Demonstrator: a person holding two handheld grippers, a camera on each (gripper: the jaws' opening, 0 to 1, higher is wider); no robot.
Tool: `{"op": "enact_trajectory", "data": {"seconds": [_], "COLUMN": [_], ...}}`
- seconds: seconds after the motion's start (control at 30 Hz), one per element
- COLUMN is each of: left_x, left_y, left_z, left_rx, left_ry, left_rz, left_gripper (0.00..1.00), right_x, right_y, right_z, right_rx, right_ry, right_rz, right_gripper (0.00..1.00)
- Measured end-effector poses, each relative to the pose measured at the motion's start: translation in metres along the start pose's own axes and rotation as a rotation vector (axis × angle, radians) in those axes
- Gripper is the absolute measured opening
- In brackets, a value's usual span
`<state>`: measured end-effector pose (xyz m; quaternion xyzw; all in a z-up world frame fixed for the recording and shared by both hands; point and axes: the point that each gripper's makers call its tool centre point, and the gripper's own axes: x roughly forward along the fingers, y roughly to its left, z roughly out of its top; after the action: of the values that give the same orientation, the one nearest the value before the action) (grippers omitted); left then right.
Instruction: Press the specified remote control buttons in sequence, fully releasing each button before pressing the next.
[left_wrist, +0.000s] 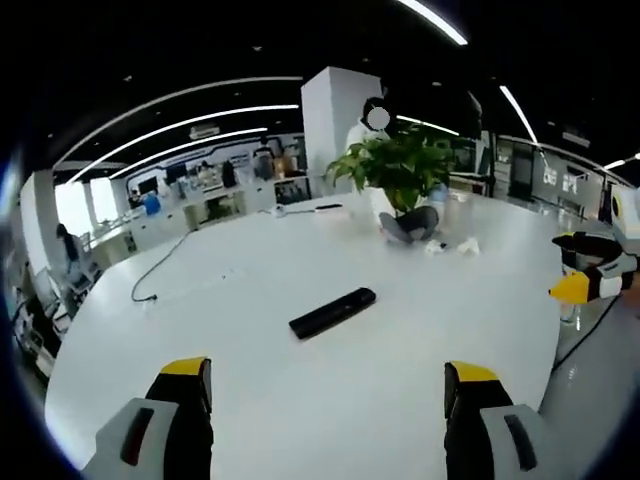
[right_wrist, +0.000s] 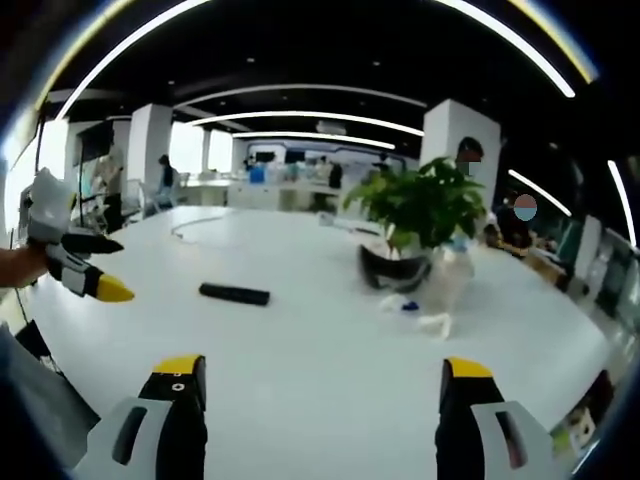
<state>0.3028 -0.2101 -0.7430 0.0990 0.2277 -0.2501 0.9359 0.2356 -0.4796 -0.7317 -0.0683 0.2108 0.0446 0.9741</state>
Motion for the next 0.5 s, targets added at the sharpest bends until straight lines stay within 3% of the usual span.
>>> {"op": "enact_trajectory", "data": {"seconds": [0.1, 0.27, 0.5], "left_x": [-0.012, -0.031, -0.049], "left_y": [-0.011, -0.019, -0.016], "left_z": [-0.011, -0.022, -0.013], "left_rx": [-0.061, -0.074, -0.1], "left_ry": [0.013, -0.006, -0.098], "left_rz": [-0.01, 0.006, 0.069], "left_gripper": [1.0, 1.0, 1.0], "right_x": [0.0, 0.001, 0.002], "right_y": [0.0, 0.003, 0.005], "right_z": [0.0, -0.001, -0.003], "right_rx": [-0.002, -0.009, -0.016], "right_ry": [0.001, 0.01, 0.02], "right_rz": [0.0, 0.008, 0.018], "right_gripper": [0.96, 0.96, 0.96]}}
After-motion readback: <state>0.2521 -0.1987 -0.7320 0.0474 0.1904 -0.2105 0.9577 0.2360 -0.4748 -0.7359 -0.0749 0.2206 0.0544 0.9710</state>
